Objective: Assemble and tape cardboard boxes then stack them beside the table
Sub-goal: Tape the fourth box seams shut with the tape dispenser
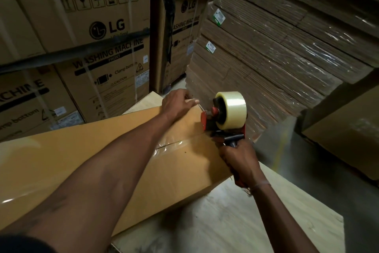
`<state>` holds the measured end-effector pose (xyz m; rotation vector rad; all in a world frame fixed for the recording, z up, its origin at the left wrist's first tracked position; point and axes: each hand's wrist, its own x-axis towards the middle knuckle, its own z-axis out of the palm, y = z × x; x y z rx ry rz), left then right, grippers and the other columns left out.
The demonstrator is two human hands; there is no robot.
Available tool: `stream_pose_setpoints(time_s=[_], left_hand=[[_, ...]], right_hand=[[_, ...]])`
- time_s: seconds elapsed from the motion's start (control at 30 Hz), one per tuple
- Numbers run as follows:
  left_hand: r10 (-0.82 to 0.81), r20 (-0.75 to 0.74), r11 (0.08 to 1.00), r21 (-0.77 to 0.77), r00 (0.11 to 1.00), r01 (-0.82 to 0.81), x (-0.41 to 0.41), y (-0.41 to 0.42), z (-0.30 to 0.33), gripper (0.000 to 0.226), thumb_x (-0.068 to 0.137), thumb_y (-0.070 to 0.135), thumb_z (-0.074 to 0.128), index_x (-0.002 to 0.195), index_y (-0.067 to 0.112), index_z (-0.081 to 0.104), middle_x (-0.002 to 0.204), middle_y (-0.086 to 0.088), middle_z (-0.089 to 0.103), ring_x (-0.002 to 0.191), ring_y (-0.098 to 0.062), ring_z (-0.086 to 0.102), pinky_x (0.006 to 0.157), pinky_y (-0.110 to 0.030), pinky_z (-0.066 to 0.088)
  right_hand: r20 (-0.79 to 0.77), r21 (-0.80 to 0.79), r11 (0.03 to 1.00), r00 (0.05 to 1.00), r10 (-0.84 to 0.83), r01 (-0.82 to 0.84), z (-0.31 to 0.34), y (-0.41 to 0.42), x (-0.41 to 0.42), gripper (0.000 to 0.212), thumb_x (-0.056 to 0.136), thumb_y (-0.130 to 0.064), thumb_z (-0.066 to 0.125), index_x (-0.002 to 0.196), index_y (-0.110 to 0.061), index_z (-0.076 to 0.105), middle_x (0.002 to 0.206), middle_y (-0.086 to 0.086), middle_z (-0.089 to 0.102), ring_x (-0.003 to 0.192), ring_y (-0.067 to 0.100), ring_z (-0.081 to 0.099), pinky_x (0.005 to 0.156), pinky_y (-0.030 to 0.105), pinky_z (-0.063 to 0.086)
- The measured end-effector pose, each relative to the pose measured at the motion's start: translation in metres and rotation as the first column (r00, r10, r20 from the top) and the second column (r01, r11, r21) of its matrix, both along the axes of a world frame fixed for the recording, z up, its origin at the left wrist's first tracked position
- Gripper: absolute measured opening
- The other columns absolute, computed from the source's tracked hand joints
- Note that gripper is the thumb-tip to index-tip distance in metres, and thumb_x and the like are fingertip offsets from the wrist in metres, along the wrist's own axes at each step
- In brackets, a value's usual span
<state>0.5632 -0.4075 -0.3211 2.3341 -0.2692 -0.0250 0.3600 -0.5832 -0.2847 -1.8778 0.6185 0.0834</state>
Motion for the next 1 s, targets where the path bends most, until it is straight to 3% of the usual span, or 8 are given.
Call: stream_pose_setpoints(time_s=[0.13,0.23,0.33,0.47,0.63,0.77,0.9,1.0], left_hand=[[0.013,-0.029,1.0,0.016,0.999,-0.012,0.003,-0.005,0.005,0.029,0.092,0.053,0.071,0.105,0.027,0.074,0.114,0.006,0.073,0.11,-0.018,0.064,0.094,-0.038,0.047],[0.084,-0.09,0.987,0.147,0.992,-0.07,0.003,-0.025,0.015,0.021,0.096,0.044,0.067,0.106,0.025,0.07,0.107,0.002,0.067,0.112,-0.022,0.06,0.099,-0.044,0.036],[0.166,-0.14,0.967,0.219,0.976,-0.133,-0.001,-0.044,0.015,0.014,0.098,0.035,0.061,0.105,0.023,0.064,0.108,-0.002,0.062,0.117,-0.028,0.059,0.114,-0.058,0.028],[0.238,-0.127,0.957,0.197,0.963,-0.211,-0.005,-0.048,0.004,0.025,0.102,0.038,0.054,0.119,0.023,0.064,0.127,-0.008,0.062,0.122,-0.03,0.055,0.107,-0.048,0.03],[0.228,-0.103,0.968,0.127,0.968,-0.215,-0.008,-0.044,0.003,0.018,0.101,0.039,0.057,0.103,0.023,0.064,0.113,-0.004,0.066,0.114,-0.026,0.056,0.104,-0.047,0.033],[0.221,-0.065,0.968,0.137,0.973,-0.211,-0.013,-0.045,0.006,0.025,0.103,0.04,0.054,0.112,0.019,0.065,0.119,-0.007,0.064,0.119,-0.028,0.054,0.1,-0.046,0.031],[0.16,0.018,0.958,0.238,0.987,-0.159,-0.019,-0.044,0.004,0.033,0.105,0.042,0.05,0.12,0.016,0.065,0.131,-0.013,0.061,0.133,-0.034,0.047,0.12,-0.055,0.017],[0.084,0.077,0.943,0.316,0.993,-0.104,-0.033,-0.046,0.004,0.052,0.107,0.049,0.042,0.135,0.008,0.058,0.143,-0.019,0.054,0.143,-0.035,0.038,0.126,-0.06,0.008]], right_hand=[[-0.004,0.019,0.996,0.996,-0.089,0.089,-0.009,-0.01,-0.023,0.017,0.077,-0.002,0.063,0.092,-0.008,0.068,0.065,0.002,0.05,0.063,0.019,0.042,0.056,0.035,0.032],[0.016,-0.024,0.997,0.997,-0.078,0.078,-0.009,-0.007,-0.023,0.015,0.082,-0.006,0.067,0.073,-0.017,0.062,0.056,-0.01,0.05,0.06,0.017,0.045,0.058,0.034,0.035],[0.035,-0.084,0.995,0.998,-0.053,0.056,-0.01,-0.003,-0.021,0.019,0.082,-0.012,0.07,0.067,-0.017,0.058,0.058,-0.004,0.053,0.061,0.02,0.049,0.06,0.037,0.038],[0.051,-0.085,0.995,0.998,-0.039,0.043,-0.01,-0.004,-0.022,0.017,0.084,-0.014,0.07,0.071,-0.019,0.061,0.062,-0.003,0.054,0.062,0.019,0.05,0.06,0.036,0.04],[0.03,0.004,0.999,0.998,-0.053,0.053,-0.009,-0.014,-0.041,0.021,0.088,-0.005,0.067,0.076,-0.021,0.062,0.049,-0.012,0.05,0.055,0.015,0.041,0.054,0.032,0.032],[-0.009,0.083,0.992,0.995,-0.096,0.097,-0.018,-0.02,-0.071,0.02,0.088,-0.009,0.071,0.074,-0.015,0.057,0.052,-0.008,0.047,0.057,0.016,0.032,0.053,0.035,0.027],[-0.02,0.037,0.996,0.997,-0.08,0.08,-0.023,-0.015,-0.071,0.019,0.086,-0.006,0.066,0.074,-0.012,0.053,0.051,-0.01,0.043,0.06,0.018,0.035,0.058,0.037,0.031],[0.004,-0.005,0.999,0.999,-0.045,0.045,-0.025,-0.011,-0.07,0.027,0.085,-0.003,0.064,0.068,-0.015,0.047,0.047,-0.011,0.038,0.057,0.018,0.032,0.056,0.034,0.028]])
